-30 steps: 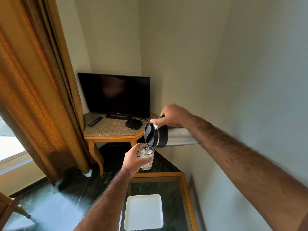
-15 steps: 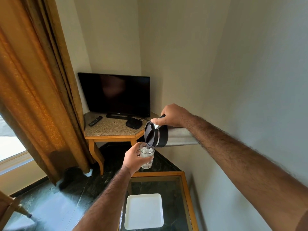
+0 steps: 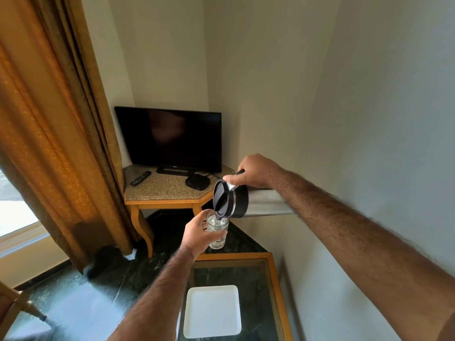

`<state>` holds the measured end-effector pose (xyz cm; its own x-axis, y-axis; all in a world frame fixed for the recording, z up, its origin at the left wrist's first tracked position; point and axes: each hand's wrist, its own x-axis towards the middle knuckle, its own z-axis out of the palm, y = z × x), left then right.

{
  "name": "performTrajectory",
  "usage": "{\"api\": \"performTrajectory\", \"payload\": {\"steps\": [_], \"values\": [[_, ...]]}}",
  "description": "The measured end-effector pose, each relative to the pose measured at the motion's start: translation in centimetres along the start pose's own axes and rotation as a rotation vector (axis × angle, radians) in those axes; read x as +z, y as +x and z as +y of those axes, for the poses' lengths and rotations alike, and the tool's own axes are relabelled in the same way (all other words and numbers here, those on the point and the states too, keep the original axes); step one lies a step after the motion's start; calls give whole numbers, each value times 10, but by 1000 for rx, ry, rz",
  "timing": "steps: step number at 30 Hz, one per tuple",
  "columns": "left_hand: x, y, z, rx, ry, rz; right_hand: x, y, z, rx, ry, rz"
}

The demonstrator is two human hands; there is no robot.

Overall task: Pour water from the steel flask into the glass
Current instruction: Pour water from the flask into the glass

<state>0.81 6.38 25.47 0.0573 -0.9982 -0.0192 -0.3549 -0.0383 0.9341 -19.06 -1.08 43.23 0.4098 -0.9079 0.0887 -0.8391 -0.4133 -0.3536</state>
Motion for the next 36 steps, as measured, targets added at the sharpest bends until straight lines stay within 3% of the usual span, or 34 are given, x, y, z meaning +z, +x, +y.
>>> {"api": "performTrajectory", "payload": {"steps": [24, 36], "values": [[-2, -2, -7, 8, -5, -3, 14, -1, 13, 51, 164, -3], [-4, -1, -12, 4, 19, 17, 29, -17, 48, 310, 595, 191]]}}
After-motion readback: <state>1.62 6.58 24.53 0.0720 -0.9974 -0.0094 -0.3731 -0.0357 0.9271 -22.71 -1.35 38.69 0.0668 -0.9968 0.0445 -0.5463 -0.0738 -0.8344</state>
